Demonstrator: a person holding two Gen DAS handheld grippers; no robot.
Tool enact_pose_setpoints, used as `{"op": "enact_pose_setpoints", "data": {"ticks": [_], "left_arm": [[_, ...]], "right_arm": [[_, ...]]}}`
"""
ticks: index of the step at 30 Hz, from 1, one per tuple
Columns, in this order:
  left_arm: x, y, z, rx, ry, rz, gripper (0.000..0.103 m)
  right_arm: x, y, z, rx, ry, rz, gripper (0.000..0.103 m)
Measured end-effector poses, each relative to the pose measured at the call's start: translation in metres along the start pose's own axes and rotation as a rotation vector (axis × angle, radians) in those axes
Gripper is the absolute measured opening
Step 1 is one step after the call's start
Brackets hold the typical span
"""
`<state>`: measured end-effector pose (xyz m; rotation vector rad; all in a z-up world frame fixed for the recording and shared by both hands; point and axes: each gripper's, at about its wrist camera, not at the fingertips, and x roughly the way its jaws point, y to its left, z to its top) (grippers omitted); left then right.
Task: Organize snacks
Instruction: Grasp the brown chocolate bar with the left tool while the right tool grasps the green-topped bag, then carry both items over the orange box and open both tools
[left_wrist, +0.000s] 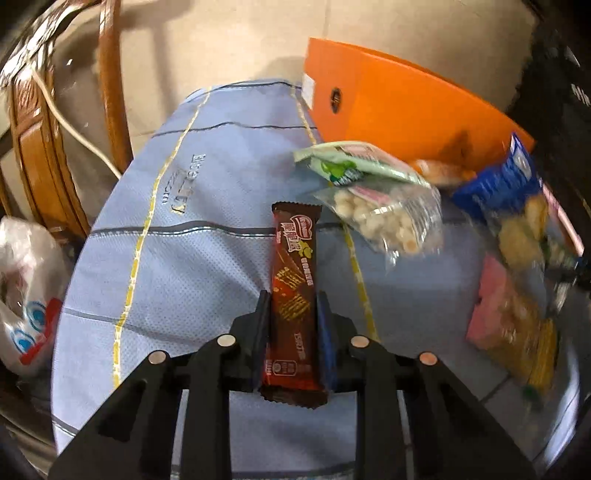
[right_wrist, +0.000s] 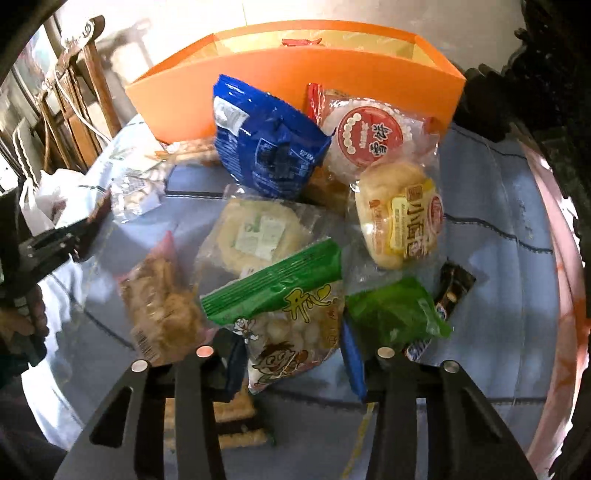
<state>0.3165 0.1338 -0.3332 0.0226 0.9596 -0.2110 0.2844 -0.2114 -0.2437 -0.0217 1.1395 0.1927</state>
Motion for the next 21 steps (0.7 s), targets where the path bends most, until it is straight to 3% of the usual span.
{"op": "enact_pose_setpoints", "data": {"ticks": [7, 13, 21], "left_arm": [[-0.023, -0.021, -0.004, 0.056, -0.026, -0.032, 0.023], [-0.036, -0.018, -0.013, 0.020, -0.024, -0.062, 0.023], [-0.080, -0.028, -0.006, 0.007, -0.114, -0.134, 0.023]], "right_arm": [[-0.041, 0.001, 0.004, 0.012, -0.095, 0.005, 0.044], [-0.066, 0.000, 0.007, 0.038, -0.133, 0.022, 0.044], [-0.091, -0.007, -0.001, 0.121, -0.175, 0.105, 0.044]]}}
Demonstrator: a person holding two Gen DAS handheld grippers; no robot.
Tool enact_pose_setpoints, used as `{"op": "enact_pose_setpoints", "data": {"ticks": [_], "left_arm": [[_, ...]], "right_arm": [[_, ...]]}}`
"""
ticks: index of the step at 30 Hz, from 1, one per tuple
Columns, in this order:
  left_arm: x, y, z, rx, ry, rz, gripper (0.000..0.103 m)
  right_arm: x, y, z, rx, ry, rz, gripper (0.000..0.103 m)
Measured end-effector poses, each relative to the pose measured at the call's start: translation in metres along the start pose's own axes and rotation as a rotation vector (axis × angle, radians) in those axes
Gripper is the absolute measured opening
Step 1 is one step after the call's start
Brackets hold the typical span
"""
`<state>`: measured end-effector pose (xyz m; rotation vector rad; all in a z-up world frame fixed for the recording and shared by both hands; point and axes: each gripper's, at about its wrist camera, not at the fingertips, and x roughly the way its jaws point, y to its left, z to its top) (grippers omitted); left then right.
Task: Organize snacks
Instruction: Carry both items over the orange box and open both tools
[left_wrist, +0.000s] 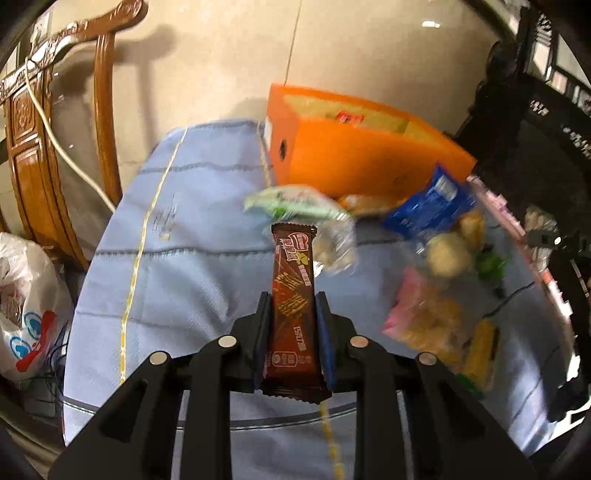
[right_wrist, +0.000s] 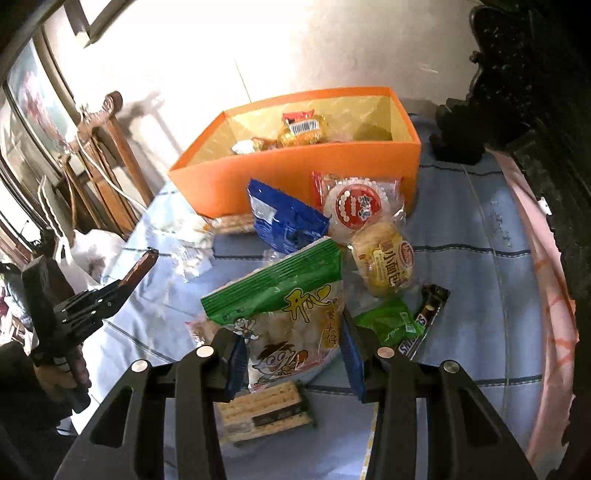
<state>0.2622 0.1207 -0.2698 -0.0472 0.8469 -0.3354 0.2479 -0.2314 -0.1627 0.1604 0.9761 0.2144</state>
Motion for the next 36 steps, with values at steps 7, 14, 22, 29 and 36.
{"op": "enact_pose_setpoints", "data": {"ticks": [7, 14, 22, 29, 36], "left_arm": [[-0.034, -0.029, 0.041, 0.034, -0.108, -0.072, 0.023], [-0.045, -0.064, 0.125, 0.105, -0.219, -0.119, 0.023], [-0.015, -0.093, 0.235, 0.170, -0.274, -0.076, 0.023], [0.049, -0.089, 0.282, 0.121, -0.164, 0.095, 0.095], [0.041, -0.058, 0.178, 0.146, -0.123, 0.063, 0.095]], "right_arm": [[-0.038, 0.006, 0.024, -0.005, -0.091, 0.014, 0.044], [-0.077, 0.013, 0.097, -0.061, -0.216, 0.012, 0.044], [-0.081, 0.029, 0.205, -0.123, -0.298, -0.013, 0.044], [-0.008, 0.023, 0.264, -0.090, -0.129, -0.147, 0.099], [0.012, 0.020, 0.162, -0.142, -0.043, -0.085, 0.099]]}}
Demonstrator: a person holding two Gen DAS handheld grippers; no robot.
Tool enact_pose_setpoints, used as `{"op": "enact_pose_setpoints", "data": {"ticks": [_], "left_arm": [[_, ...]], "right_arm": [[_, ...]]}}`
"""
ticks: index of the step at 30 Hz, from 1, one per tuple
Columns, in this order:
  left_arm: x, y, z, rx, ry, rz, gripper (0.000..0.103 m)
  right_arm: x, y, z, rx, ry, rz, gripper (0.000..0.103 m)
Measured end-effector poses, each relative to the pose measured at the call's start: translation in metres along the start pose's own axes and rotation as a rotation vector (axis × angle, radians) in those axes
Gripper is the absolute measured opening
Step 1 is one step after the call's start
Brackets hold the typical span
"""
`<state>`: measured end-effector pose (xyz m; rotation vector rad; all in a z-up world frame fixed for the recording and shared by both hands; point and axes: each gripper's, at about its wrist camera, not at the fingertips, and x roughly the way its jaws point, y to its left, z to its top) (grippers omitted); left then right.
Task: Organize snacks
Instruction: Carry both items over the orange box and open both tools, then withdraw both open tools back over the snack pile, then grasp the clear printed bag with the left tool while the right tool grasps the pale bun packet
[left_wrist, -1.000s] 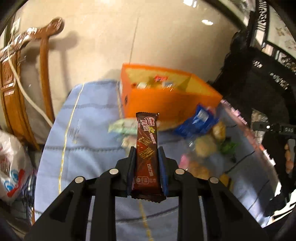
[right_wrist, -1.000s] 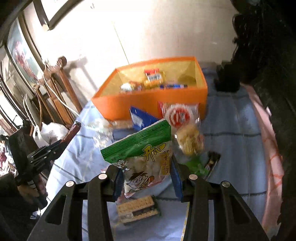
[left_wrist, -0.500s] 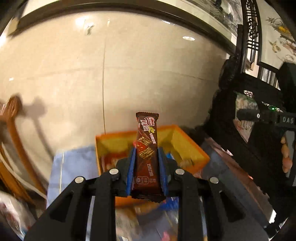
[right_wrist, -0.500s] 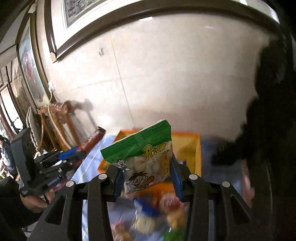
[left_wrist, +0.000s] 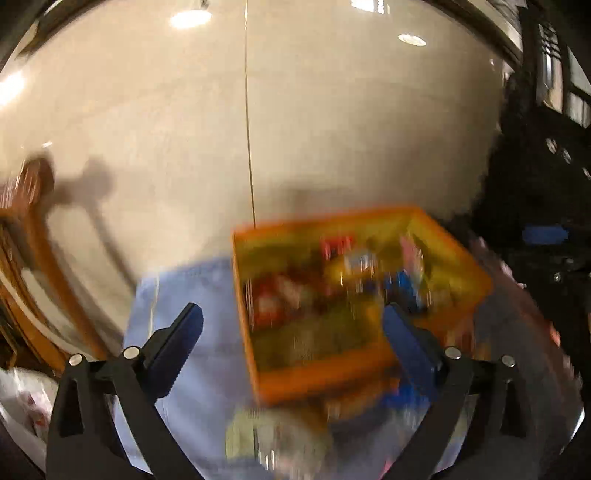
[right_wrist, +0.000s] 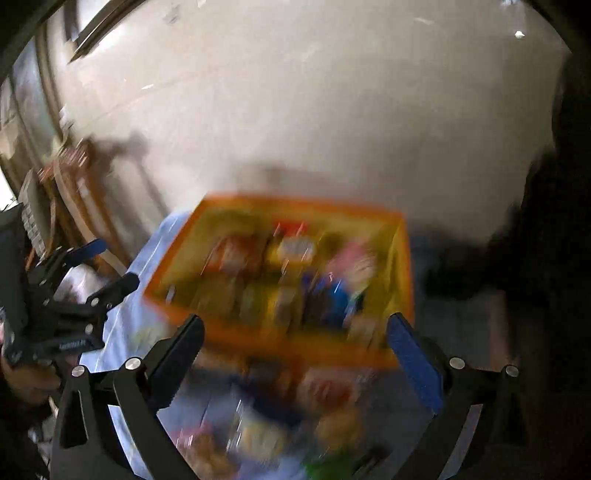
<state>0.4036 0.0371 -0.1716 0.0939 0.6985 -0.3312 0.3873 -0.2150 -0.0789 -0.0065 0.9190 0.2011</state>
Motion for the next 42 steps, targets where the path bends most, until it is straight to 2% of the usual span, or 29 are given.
{"op": "enact_pose_setpoints", "data": {"ticks": [2, 5, 7, 10, 12, 15, 19, 22, 23, 24, 25, 26, 27, 31, 38, 42], "left_arm": [[-0.006, 0.002, -0.042, 0.012, 0.031, -0.020, 0.095], [-0.008, 0.002, -0.111, 0.028, 0.112, 0.001, 0.095], [0.001, 0.002, -0.139, 0.026, 0.171, 0.033, 0.095], [0.018, 0.008, -0.159, -0.032, 0.212, 0.076, 0.095], [0.027, 0.010, -0.158, -0.086, 0.219, 0.115, 0.095], [0.039, 0.013, -0.147, -0.158, 0.188, 0.130, 0.095], [0.061, 0.007, -0.141, -0.174, 0.216, 0.132, 0.095], [0.076, -0.004, -0.139, -0.158, 0.237, 0.133, 0.095], [0.080, -0.007, -0.139, -0.137, 0.245, 0.136, 0.093], [0.079, -0.008, -0.140, -0.124, 0.240, 0.134, 0.082], [0.077, -0.007, -0.142, -0.115, 0.232, 0.121, 0.065], [0.074, -0.005, -0.144, -0.118, 0.222, 0.105, 0.055], [0.070, -0.003, -0.145, -0.122, 0.216, 0.085, 0.052], [0.055, 0.008, -0.154, -0.163, 0.202, 0.022, 0.051], [0.005, 0.001, -0.176, -0.093, 0.146, -0.043, 0.051], [-0.029, -0.004, -0.181, -0.090, 0.113, -0.079, 0.051]], "right_arm": [[0.006, 0.016, -0.045, -0.024, 0.044, -0.004, 0.099], [0.023, 0.039, -0.100, -0.047, 0.125, -0.017, 0.099], [0.042, 0.051, -0.129, -0.038, 0.179, -0.057, 0.099], [0.063, 0.056, -0.143, -0.012, 0.205, -0.108, 0.099], [0.076, 0.053, -0.142, 0.018, 0.226, -0.120, 0.099], [0.089, 0.051, -0.138, 0.054, 0.228, -0.146, 0.099], [0.106, 0.047, -0.139, 0.081, 0.243, -0.166, 0.099], [0.117, 0.047, -0.143, 0.054, 0.251, -0.193, 0.099], [0.120, 0.044, -0.146, 0.060, 0.255, -0.180, 0.096], [0.119, 0.041, -0.149, 0.078, 0.253, -0.149, 0.070], [0.118, 0.040, -0.151, 0.090, 0.257, -0.113, 0.067], [0.116, 0.040, -0.152, 0.081, 0.253, -0.118, 0.062], [0.113, 0.041, -0.154, 0.067, 0.251, -0.114, 0.060], [0.099, 0.038, -0.163, 0.079, 0.235, -0.077, 0.058], [0.055, 0.035, -0.180, 0.103, 0.178, -0.002, 0.058], [0.026, 0.042, -0.190, 0.101, 0.146, 0.016, 0.058]]}}
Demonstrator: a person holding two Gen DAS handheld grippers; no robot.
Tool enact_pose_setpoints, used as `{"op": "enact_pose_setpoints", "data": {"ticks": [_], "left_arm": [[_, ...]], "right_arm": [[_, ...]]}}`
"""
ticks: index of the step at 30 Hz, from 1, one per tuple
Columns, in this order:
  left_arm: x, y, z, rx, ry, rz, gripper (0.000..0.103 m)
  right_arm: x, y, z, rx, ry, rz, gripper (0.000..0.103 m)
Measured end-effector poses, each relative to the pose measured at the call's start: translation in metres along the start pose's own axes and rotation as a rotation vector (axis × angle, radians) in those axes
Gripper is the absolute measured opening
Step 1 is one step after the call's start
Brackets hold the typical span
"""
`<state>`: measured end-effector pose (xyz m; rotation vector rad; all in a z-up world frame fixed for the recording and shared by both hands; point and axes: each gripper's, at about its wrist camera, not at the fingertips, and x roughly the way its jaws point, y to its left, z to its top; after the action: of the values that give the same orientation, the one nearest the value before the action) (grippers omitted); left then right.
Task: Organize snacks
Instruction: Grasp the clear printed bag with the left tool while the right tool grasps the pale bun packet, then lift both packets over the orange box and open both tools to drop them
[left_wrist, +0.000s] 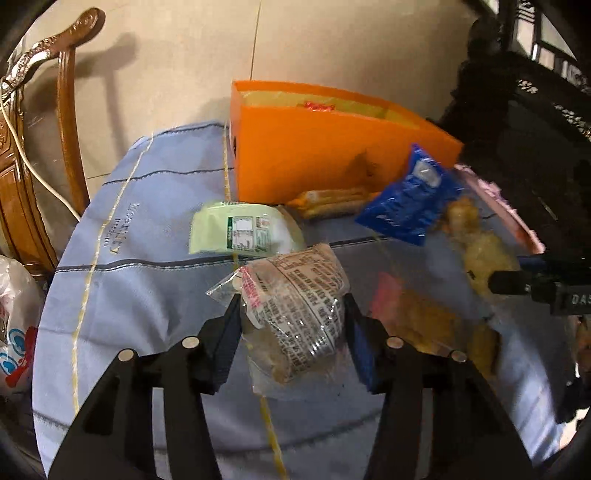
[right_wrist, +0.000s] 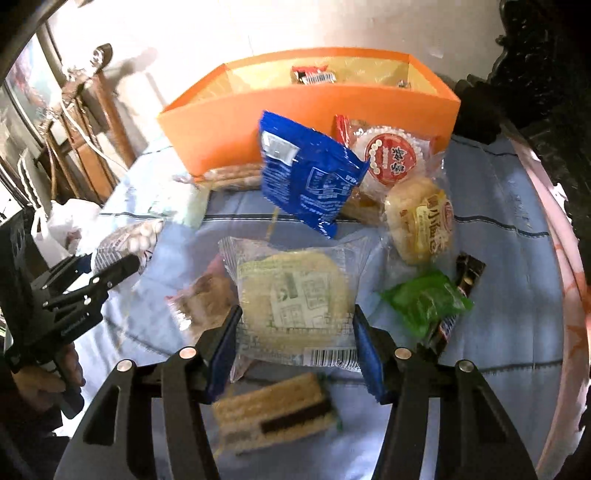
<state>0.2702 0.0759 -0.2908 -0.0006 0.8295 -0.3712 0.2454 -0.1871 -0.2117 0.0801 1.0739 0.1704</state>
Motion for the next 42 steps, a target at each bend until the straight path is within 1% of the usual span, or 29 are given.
{"op": "enact_pose_setpoints", "data": {"ticks": [4, 7, 11, 14, 17, 21, 23, 25, 26, 27, 28, 29, 32, 33, 34, 35, 36, 37, 38, 39, 40, 42], "left_arm": [[-0.022, -0.004, 0.002, -0.008, -0.018, -0.031, 0.051], [-0.037, -0.011, 0.004, 0.005, -0.036, -0.045, 0.051], [-0.055, -0.020, 0.009, 0.023, -0.066, -0.056, 0.052], [-0.063, -0.024, 0.018, 0.021, -0.088, -0.059, 0.052], [-0.068, -0.026, 0.034, 0.018, -0.108, -0.065, 0.052], [-0.070, -0.031, 0.079, 0.020, -0.154, -0.065, 0.052], [-0.069, -0.035, 0.104, 0.028, -0.177, -0.064, 0.052], [-0.070, -0.041, 0.138, 0.054, -0.208, -0.060, 0.052], [-0.069, -0.045, 0.160, 0.069, -0.228, -0.056, 0.052], [-0.069, -0.048, 0.173, 0.079, -0.238, -0.051, 0.052], [-0.067, -0.051, 0.194, 0.093, -0.249, -0.043, 0.052], [-0.065, -0.054, 0.211, 0.100, -0.263, -0.036, 0.052], [-0.055, -0.060, 0.252, 0.117, -0.284, -0.010, 0.052], [-0.047, -0.061, 0.268, 0.116, -0.282, 0.006, 0.053], [-0.039, -0.062, 0.279, 0.108, -0.271, 0.015, 0.055], [-0.027, -0.061, 0.288, 0.093, -0.249, 0.016, 0.064], [-0.011, -0.059, 0.298, 0.075, -0.213, 0.012, 0.073], [0.005, -0.057, 0.302, 0.065, -0.186, 0.019, 0.095], [0.014, -0.056, 0.302, 0.067, -0.172, 0.044, 0.098], [0.027, -0.053, 0.297, 0.078, -0.149, 0.084, 0.098], [0.034, -0.048, 0.291, 0.078, -0.130, 0.104, 0.098], [0.039, -0.032, 0.270, 0.035, -0.118, 0.091, 0.098]], "right_arm": [[-0.017, 0.012, -0.006, -0.009, -0.018, 0.007, 0.058], [-0.031, 0.018, -0.008, -0.017, -0.038, 0.000, 0.058], [-0.049, 0.014, -0.005, -0.007, -0.070, -0.005, 0.058], [-0.062, 0.012, -0.004, 0.001, -0.098, -0.006, 0.058], [-0.076, 0.006, 0.014, 0.017, -0.140, 0.000, 0.058], [-0.099, -0.003, 0.049, 0.021, -0.209, -0.008, 0.058], [-0.110, -0.011, 0.076, 0.025, -0.241, -0.012, 0.058], [-0.122, -0.018, 0.109, 0.021, -0.278, -0.018, 0.058], [-0.126, -0.019, 0.122, 0.013, -0.293, -0.021, 0.058], [-0.131, -0.020, 0.136, 0.004, -0.308, -0.026, 0.058], [-0.135, -0.020, 0.151, -0.008, -0.326, -0.031, 0.058], [-0.139, -0.020, 0.170, -0.024, -0.343, -0.039, 0.058], [-0.140, -0.020, 0.216, -0.043, -0.372, -0.053, 0.058], [-0.137, -0.021, 0.232, -0.043, -0.374, -0.051, 0.060], [-0.133, -0.023, 0.245, -0.043, -0.366, -0.041, 0.062], [-0.123, -0.024, 0.262, -0.042, -0.337, -0.018, 0.066], [-0.110, -0.027, 0.276, -0.041, -0.312, 0.004, 0.079], [-0.096, -0.030, 0.285, -0.045, -0.293, -0.018, 0.085], [-0.085, -0.032, 0.288, -0.053, -0.275, -0.059, 0.089], [-0.075, -0.035, 0.288, -0.061, -0.251, -0.094, 0.089], [-0.067, -0.038, 0.286, -0.061, -0.232, -0.105, 0.089], [-0.056, -0.045, 0.266, -0.055, -0.227, -0.062, 0.089]]}}
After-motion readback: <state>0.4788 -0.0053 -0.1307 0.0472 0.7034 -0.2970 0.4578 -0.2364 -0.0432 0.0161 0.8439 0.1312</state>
